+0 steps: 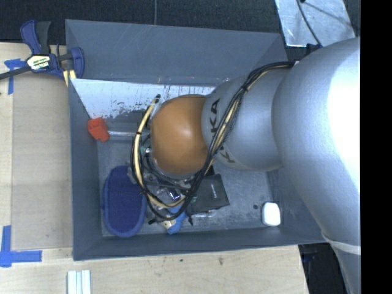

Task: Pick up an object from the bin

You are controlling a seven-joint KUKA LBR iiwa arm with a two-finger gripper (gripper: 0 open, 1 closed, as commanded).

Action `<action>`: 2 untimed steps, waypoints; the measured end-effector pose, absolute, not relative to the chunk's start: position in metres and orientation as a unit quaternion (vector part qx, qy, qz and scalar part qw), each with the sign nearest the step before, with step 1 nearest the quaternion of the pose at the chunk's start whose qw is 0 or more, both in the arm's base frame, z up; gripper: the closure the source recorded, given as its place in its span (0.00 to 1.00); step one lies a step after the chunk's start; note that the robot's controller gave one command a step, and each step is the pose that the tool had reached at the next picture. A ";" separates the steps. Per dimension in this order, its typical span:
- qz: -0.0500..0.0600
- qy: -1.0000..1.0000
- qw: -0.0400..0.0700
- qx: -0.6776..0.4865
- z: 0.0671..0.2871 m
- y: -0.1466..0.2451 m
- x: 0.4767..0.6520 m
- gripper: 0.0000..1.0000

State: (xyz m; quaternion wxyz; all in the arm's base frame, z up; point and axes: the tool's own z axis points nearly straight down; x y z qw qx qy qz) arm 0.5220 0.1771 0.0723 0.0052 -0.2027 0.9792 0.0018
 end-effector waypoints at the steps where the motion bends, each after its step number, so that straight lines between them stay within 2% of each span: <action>1: -0.007 0.918 0.003 -0.397 0.073 0.234 0.522 0.00; 2: -0.003 0.970 -0.001 -0.243 0.071 0.233 0.563 0.00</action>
Offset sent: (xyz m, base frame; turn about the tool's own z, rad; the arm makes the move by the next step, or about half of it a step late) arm -0.0065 0.0646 -0.0023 -0.4183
